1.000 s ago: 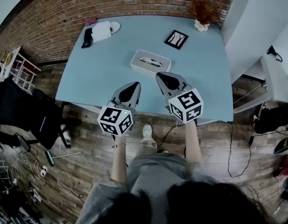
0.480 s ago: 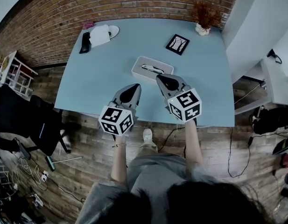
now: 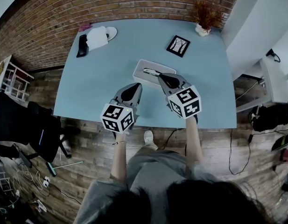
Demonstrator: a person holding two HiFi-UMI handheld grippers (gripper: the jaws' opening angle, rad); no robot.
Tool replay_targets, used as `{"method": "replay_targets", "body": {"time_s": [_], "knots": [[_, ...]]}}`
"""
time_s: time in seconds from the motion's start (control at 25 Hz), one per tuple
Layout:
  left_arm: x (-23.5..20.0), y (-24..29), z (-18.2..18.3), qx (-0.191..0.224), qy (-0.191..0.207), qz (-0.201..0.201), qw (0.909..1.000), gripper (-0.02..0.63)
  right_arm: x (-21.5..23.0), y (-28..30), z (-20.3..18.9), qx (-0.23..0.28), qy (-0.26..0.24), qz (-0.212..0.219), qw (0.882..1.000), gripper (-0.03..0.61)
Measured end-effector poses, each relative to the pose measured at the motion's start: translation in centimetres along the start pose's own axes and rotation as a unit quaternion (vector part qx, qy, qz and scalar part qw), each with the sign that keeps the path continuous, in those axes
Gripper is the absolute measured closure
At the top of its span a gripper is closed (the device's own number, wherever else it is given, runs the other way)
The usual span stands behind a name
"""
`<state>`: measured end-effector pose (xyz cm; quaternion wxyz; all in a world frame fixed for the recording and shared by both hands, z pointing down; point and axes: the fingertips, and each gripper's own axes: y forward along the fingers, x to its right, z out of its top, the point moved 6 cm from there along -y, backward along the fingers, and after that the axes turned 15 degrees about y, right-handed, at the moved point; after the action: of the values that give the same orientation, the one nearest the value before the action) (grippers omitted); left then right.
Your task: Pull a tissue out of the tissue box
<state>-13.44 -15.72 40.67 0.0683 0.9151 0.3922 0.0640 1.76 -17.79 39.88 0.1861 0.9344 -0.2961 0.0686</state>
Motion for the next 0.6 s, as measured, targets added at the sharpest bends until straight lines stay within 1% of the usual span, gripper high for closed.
{"method": "replay_targets", "body": {"time_s": [0.24,0.36,0.48,0.6], "knots": [[-2.0,1.5,-1.1,-0.012,0.001,-0.026,0.9996,0.611,1.5,2.1,-0.2,-0.022,-0.004,-0.035,0.999,0.58],[-2.7,2.5,-1.8,-0.017,-0.002,-0.033,0.9993,0.611,2.2,2.9,-0.5,-0.035,-0.014,-0.046,0.998,0.58],[-3.0,3.8,-2.6,-0.027,-0.01,-0.039,0.9988,0.611,3.1,3.6,-0.9,-0.057,-0.024,-0.047,0.997,0.578],[-3.0,4.8,-3.2,-0.034,-0.024,-0.036,0.9985,0.611,3.6,4.4,-1.3,-0.087,-0.035,-0.036,0.995,0.578]]}}
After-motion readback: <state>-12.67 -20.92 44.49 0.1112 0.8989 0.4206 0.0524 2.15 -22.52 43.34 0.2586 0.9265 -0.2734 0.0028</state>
